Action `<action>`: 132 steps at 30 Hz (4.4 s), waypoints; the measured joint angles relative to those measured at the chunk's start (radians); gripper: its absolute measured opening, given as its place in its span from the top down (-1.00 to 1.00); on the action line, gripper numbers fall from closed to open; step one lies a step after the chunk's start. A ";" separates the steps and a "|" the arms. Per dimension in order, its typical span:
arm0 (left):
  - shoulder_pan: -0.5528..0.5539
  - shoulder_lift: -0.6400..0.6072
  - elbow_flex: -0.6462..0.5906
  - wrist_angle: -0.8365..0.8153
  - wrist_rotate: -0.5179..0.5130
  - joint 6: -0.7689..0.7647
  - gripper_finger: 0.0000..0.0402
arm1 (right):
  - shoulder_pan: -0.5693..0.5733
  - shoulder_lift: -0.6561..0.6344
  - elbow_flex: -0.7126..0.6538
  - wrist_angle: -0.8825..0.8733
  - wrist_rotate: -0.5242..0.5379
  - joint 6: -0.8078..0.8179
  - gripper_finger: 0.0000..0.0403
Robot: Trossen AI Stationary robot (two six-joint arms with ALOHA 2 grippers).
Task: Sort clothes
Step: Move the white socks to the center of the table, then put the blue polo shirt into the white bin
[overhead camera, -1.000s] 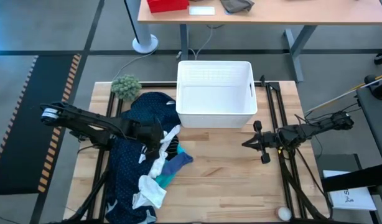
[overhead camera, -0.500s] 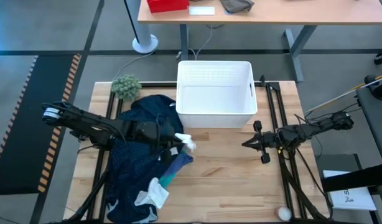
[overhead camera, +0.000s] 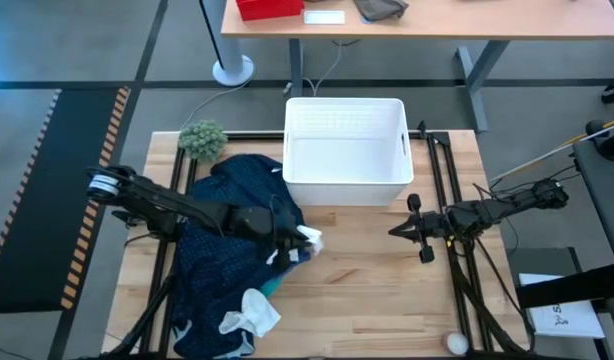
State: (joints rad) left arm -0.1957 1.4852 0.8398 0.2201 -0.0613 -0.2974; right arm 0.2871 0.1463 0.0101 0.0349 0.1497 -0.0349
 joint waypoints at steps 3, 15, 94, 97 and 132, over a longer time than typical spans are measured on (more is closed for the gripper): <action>-0.001 0.022 0.000 0.026 0.002 0.000 0.67 | 0.000 0.000 0.000 0.000 0.000 0.001 1.00; -0.002 -0.050 0.000 -0.037 0.004 -0.002 -0.03 | 0.000 0.000 0.000 0.000 0.000 0.000 1.00; -0.153 -0.391 0.279 -1.236 -0.438 -0.351 0.98 | 0.000 0.000 0.000 0.000 0.000 0.000 1.00; -0.153 -0.393 0.357 -1.233 -0.502 -0.303 0.99 | 0.000 0.000 0.000 0.000 0.000 0.001 1.00; -0.153 -0.300 0.738 -1.329 -0.533 -0.094 0.89 | 0.000 0.000 0.000 0.000 0.000 0.000 1.00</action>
State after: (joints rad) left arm -0.3489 1.1853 1.5780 -1.1088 -0.5938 -0.3918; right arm 0.2871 0.1467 0.0101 0.0349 0.1497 -0.0353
